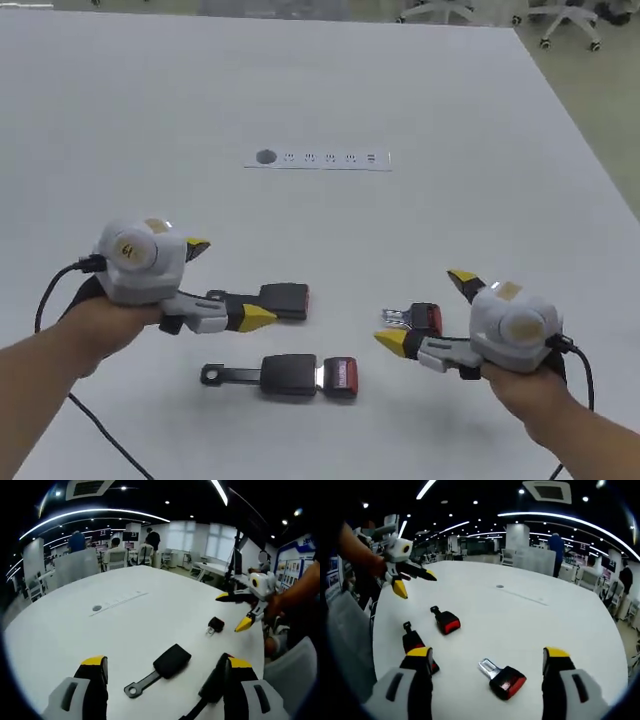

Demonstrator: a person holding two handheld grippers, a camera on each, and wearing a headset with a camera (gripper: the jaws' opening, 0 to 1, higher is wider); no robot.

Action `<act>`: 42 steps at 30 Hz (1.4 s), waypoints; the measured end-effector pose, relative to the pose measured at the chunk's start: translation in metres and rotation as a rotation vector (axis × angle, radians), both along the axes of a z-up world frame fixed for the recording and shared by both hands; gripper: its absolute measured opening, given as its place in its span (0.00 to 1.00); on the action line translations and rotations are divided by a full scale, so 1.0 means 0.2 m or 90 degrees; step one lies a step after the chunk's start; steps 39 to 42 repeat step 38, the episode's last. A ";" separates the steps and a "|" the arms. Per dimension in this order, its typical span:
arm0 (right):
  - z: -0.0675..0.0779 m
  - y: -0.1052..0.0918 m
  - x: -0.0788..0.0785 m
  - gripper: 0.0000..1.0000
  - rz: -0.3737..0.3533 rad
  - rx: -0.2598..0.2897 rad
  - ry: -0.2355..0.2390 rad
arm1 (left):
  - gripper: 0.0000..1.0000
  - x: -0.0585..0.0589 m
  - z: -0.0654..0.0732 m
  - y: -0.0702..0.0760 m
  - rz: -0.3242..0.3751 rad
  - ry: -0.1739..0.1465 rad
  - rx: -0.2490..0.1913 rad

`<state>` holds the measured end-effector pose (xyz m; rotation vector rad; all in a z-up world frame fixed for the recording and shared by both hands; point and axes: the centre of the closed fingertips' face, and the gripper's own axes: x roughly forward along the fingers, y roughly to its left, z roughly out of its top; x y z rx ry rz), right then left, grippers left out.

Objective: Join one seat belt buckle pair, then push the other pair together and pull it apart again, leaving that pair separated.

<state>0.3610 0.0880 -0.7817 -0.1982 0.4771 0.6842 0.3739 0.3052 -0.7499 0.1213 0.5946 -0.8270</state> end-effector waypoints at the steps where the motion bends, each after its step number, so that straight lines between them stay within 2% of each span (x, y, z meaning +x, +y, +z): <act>1: 0.01 0.01 -0.01 0.93 -0.008 0.001 -0.006 | 1.00 -0.02 0.01 0.01 0.007 0.001 -0.007; 3: 0.04 0.03 -0.06 0.94 -0.022 0.013 -0.009 | 1.00 -0.05 0.06 0.04 0.036 -0.014 -0.038; 6: 0.06 0.05 -0.10 0.96 -0.026 0.023 -0.014 | 1.00 -0.11 0.10 0.07 0.055 -0.005 -0.063; 7: 0.06 0.06 -0.11 0.96 -0.026 0.029 -0.012 | 1.00 -0.12 0.11 0.08 0.056 -0.009 -0.075; 8: 0.06 0.07 -0.14 0.96 -0.025 0.027 -0.014 | 1.00 -0.14 0.14 0.09 0.057 -0.027 -0.085; 9: 0.06 0.08 -0.16 0.96 -0.021 0.018 -0.016 | 1.00 -0.17 0.15 0.11 0.060 -0.037 -0.078; 12: 0.06 0.10 -0.22 0.97 -0.022 0.018 -0.012 | 1.00 -0.24 0.14 0.15 0.060 -0.035 -0.079; 14: 0.07 0.11 -0.25 0.97 -0.022 0.015 -0.015 | 1.00 -0.30 0.12 0.19 0.047 -0.045 -0.062; 16: 0.07 0.12 -0.30 0.98 -0.017 0.012 -0.015 | 1.00 -0.36 0.10 0.21 0.035 -0.036 -0.061; 18: 0.07 0.12 -0.35 0.98 -0.013 0.003 -0.016 | 1.00 -0.40 0.07 0.25 0.028 -0.038 -0.036; 20: 0.06 0.11 -0.39 0.99 -0.014 0.002 -0.011 | 1.00 -0.45 0.07 0.27 0.025 -0.033 -0.038; 22: 0.05 0.11 -0.41 0.99 -0.015 -0.001 -0.010 | 1.00 -0.49 0.04 0.30 0.013 -0.040 -0.016; 26: 0.05 0.09 -0.47 0.99 -0.019 -0.007 -0.005 | 1.00 -0.51 0.03 0.35 0.033 -0.029 -0.023; 32: 0.05 0.08 -0.50 0.99 -0.023 -0.011 -0.004 | 1.00 -0.54 0.04 0.39 0.045 -0.033 -0.020; 34: 0.05 0.08 -0.50 0.99 -0.025 -0.011 -0.003 | 1.00 -0.54 0.04 0.40 0.052 -0.041 -0.009; 36: 0.06 0.09 -0.52 0.99 -0.025 -0.009 -0.003 | 1.00 -0.55 0.05 0.41 0.061 -0.041 -0.024; 42: 0.06 0.10 -0.52 0.99 -0.028 -0.002 -0.004 | 1.00 -0.56 0.04 0.42 0.065 -0.040 -0.023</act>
